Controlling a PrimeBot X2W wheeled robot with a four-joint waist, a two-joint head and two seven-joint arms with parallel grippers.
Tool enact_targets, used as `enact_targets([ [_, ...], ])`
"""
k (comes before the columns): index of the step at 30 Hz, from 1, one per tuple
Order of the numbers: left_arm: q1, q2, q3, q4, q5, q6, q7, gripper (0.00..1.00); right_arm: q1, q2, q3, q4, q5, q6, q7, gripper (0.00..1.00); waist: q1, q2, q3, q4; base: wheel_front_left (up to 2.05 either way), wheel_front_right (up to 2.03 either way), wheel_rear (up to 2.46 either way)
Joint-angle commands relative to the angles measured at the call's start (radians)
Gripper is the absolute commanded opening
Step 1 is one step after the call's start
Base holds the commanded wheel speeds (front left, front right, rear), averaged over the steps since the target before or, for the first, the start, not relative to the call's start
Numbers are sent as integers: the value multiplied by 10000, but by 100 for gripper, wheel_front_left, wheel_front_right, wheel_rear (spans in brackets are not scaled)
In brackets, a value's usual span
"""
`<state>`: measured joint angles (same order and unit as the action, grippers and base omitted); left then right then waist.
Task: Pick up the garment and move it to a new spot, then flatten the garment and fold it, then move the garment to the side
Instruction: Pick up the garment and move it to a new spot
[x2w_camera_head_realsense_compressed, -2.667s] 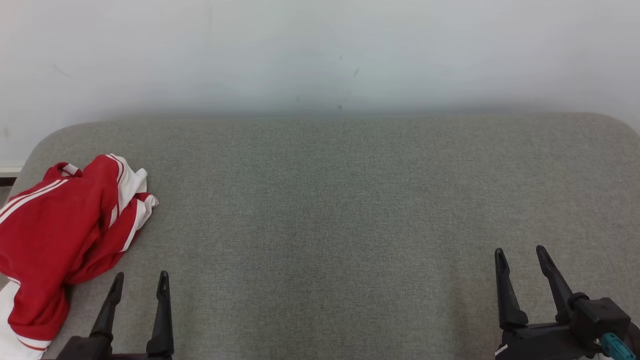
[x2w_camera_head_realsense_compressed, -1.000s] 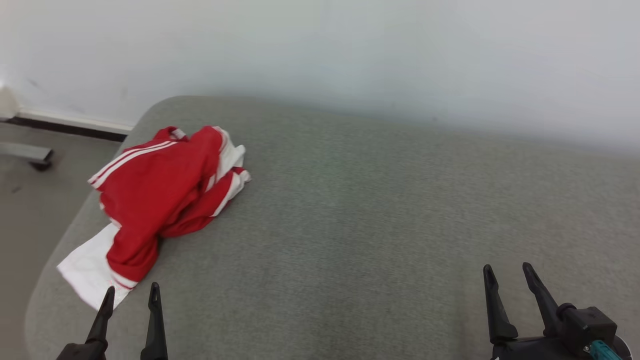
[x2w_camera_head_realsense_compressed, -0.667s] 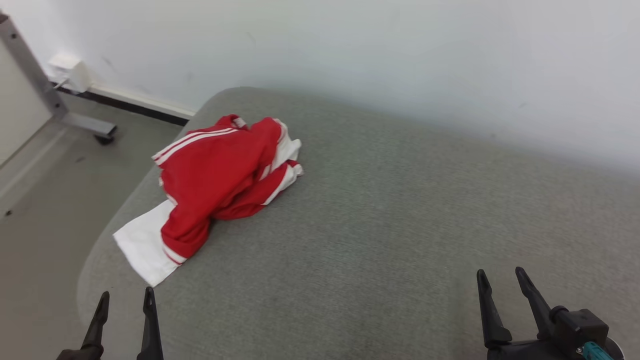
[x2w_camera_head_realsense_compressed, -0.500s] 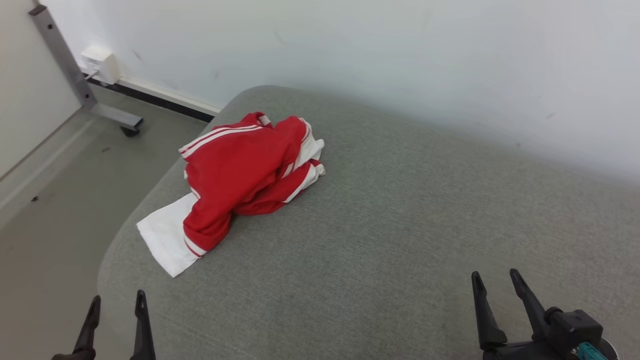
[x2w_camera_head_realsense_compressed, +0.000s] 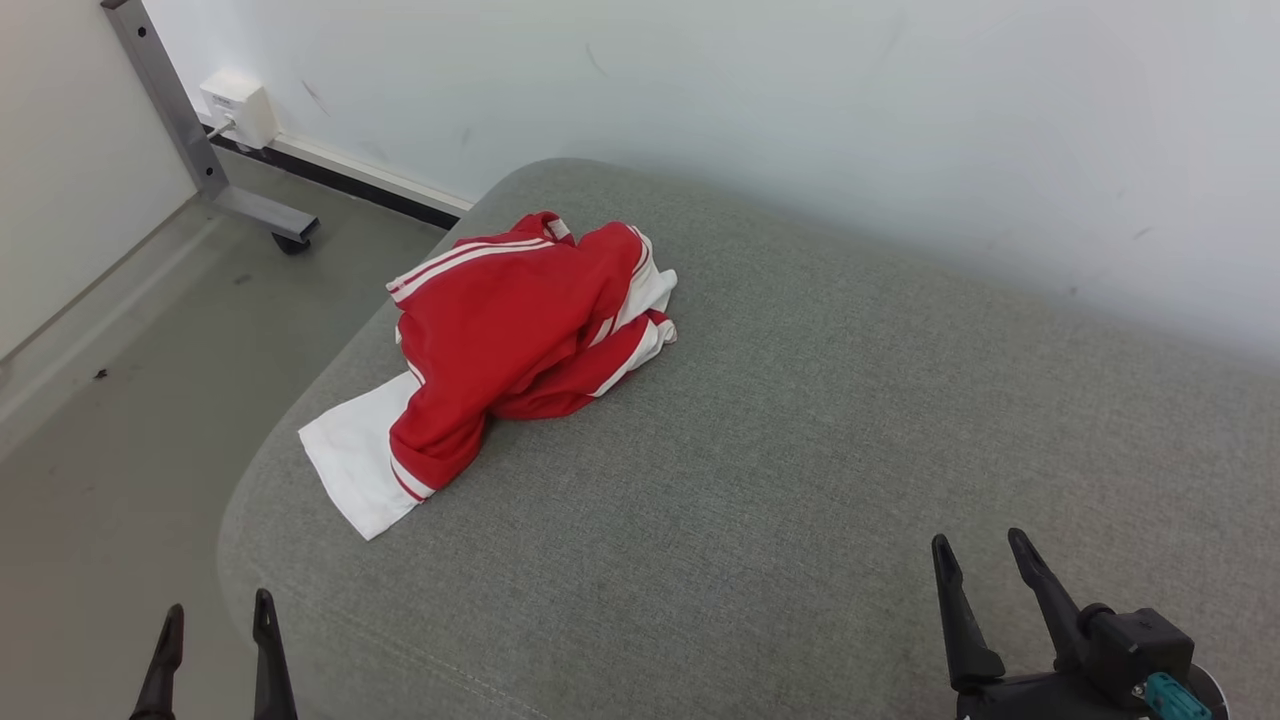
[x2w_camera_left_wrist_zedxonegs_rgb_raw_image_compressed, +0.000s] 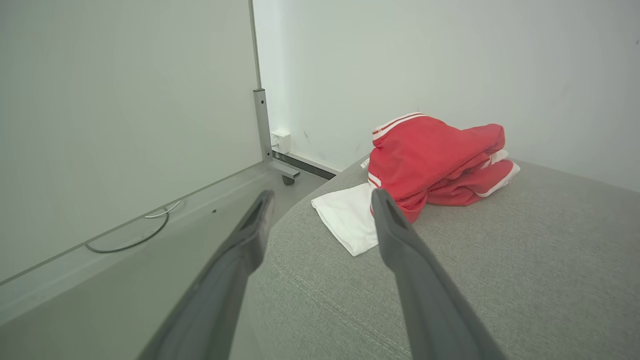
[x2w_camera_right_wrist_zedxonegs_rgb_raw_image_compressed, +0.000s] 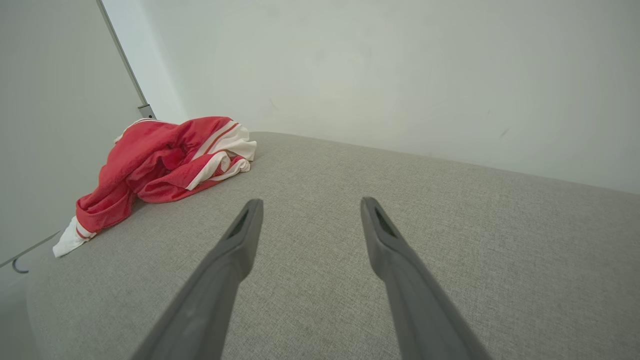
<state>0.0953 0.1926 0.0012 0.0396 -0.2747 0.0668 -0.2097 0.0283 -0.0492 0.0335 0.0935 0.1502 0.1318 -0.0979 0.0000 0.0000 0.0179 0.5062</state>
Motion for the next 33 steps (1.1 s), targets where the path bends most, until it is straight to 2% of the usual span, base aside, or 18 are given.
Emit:
enact_targets([
  [1, 3, -37, 9, 36, -6, 27, -59, 100, -43, -20, -33, 12, -27, -22, -61, 100, 0, 0, 8, -9, 0, 0, 0],
  [4, -186, -24, 158, 92, -168, 63, -92, 100, -5, -20, -11, 4, 36, -21, -73, 100, 0, 0, 14, -212, 0, 0, 0],
  [10, -863, 235, 557, -140, -526, 47, -36, 100, -324, -24, -104, -312, -151, -21, -32, 100, 0, 0, 626, -1565, 0, 0, 0],
  [19, -3954, 888, 485, 167, -846, -489, 533, 100, -865, -21, -636, -582, -496, -23, -37, 100, 0, 0, 2075, -2935, 0, 0, 0],
  [24, -5928, 1399, 565, 950, -1096, -774, 929, 100, -1322, -20, -873, -683, -699, -21, -104, 100, 0, 0, 2952, -3685, 0, 0, 0],
  [33, -7962, 2186, 582, 2999, -1269, -1176, 1563, 100, -1688, -87, -1194, -834, -819, -21, -189, 100, 0, 0, 3791, -4469, 0, 0, 0],
])
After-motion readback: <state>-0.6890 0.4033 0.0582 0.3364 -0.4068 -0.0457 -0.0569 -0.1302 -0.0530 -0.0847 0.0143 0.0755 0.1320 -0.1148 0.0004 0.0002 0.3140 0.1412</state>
